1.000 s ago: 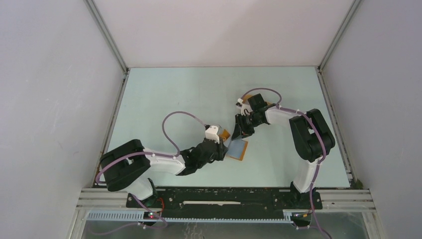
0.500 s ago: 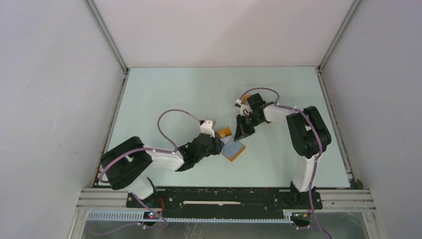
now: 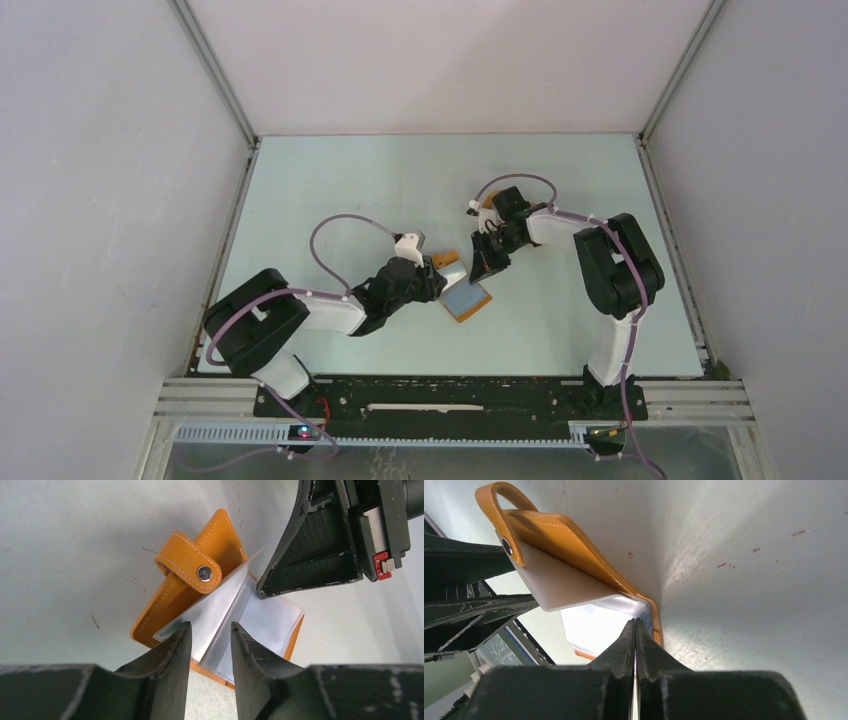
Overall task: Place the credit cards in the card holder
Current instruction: Turn over the card slot in the card holder.
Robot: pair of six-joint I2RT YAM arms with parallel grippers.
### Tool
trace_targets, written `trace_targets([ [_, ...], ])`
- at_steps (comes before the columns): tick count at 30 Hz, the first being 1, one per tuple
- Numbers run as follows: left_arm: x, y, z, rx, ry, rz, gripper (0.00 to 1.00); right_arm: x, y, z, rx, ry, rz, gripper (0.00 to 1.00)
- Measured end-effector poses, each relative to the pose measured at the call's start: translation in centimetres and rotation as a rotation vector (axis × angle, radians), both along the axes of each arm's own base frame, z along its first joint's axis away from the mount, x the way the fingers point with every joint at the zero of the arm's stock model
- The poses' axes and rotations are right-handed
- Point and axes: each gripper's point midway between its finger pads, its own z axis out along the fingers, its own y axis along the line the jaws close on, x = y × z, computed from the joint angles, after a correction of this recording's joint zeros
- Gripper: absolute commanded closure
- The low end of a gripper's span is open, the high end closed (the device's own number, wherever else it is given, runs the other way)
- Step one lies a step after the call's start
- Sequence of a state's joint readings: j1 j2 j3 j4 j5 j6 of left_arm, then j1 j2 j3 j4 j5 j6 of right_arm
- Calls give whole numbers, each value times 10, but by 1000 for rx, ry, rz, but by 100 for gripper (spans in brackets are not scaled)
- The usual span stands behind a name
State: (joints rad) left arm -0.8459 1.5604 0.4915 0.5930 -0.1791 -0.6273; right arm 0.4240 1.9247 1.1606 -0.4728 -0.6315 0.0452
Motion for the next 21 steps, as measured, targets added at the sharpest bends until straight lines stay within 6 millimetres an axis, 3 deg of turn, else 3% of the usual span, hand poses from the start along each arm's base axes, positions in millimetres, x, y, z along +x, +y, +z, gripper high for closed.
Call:
trace_targets([
  [5,-1,-1,-2,14,-4,-39,61,0,1,0,-11,-11,13,98],
  [11,-3,-2,-9,24,10,-87,75,0,1,0,-20,-20,24,95],
  [13,-5,-2,-13,30,19,-101,79,0,1,0,-20,-23,28,91],
  [21,-13,-8,-22,20,50,-151,81,-2,2,3,-8,-21,49,69],
])
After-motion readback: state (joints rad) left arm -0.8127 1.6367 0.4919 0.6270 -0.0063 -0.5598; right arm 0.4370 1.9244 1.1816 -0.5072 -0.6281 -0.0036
